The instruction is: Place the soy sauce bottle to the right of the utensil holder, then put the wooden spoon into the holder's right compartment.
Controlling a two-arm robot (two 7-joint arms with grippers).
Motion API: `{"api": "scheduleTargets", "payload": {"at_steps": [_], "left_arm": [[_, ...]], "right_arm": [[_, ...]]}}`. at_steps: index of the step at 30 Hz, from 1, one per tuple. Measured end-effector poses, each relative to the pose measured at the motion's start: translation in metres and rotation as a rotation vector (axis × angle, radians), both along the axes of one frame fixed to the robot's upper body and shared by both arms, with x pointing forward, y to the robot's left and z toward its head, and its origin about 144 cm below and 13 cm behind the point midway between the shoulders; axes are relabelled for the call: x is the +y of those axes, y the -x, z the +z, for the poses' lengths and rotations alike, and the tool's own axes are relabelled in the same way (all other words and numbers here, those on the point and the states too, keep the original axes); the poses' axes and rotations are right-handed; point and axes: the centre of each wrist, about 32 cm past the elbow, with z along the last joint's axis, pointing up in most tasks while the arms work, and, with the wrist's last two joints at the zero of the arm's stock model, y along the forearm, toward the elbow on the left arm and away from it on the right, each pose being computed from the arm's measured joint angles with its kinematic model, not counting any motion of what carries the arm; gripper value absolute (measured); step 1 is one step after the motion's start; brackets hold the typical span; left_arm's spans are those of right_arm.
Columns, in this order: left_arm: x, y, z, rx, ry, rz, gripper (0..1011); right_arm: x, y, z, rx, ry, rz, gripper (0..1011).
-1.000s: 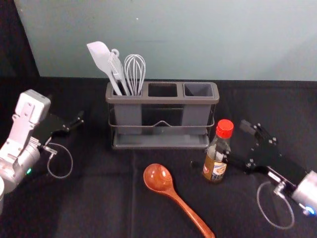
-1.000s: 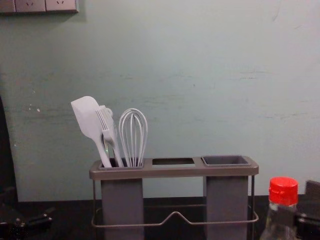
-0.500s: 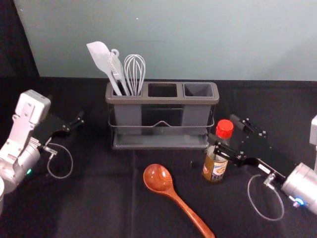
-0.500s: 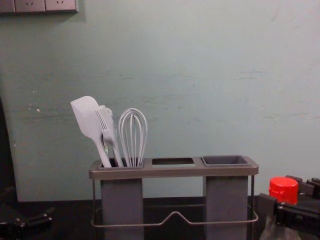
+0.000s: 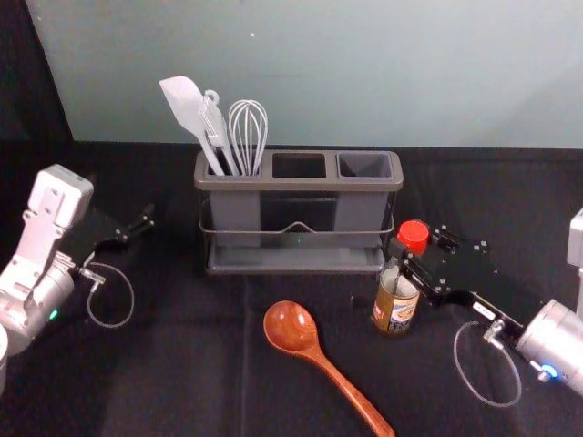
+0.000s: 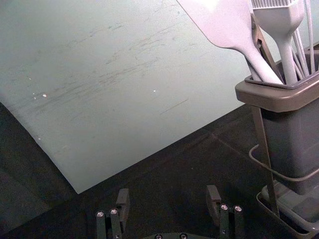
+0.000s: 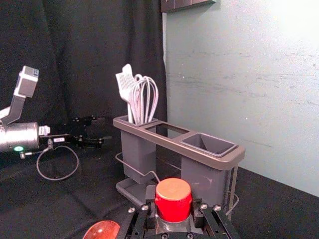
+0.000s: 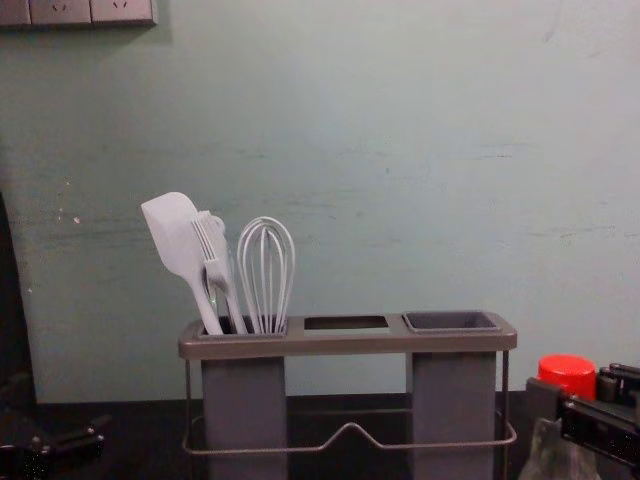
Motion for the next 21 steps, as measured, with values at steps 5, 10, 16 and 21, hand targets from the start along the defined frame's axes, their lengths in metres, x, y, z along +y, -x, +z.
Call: {"api": "scheduleTargets", "payload": {"at_steps": [5, 10, 16, 21], "left_arm": [[0.0, 0.0, 0.0, 0.0, 0.0, 0.0, 1005], [0.0, 0.0, 0.0, 0.0, 0.0, 0.0, 1005], [0.0, 0.0, 0.0, 0.0, 0.0, 0.0, 1005], [0.0, 0.0, 0.0, 0.0, 0.0, 0.0, 1005]], "right_arm": [[-0.001, 0.003, 0.003, -0.017, -0.002, 0.0, 388], [-0.005, 0.006, 0.009, -0.04, -0.009, -0.008, 388], [-0.014, 0.009, 0.016, -0.064, -0.012, -0.031, 387], [-0.022, 0.006, 0.018, -0.07, -0.019, -0.06, 387]]}}
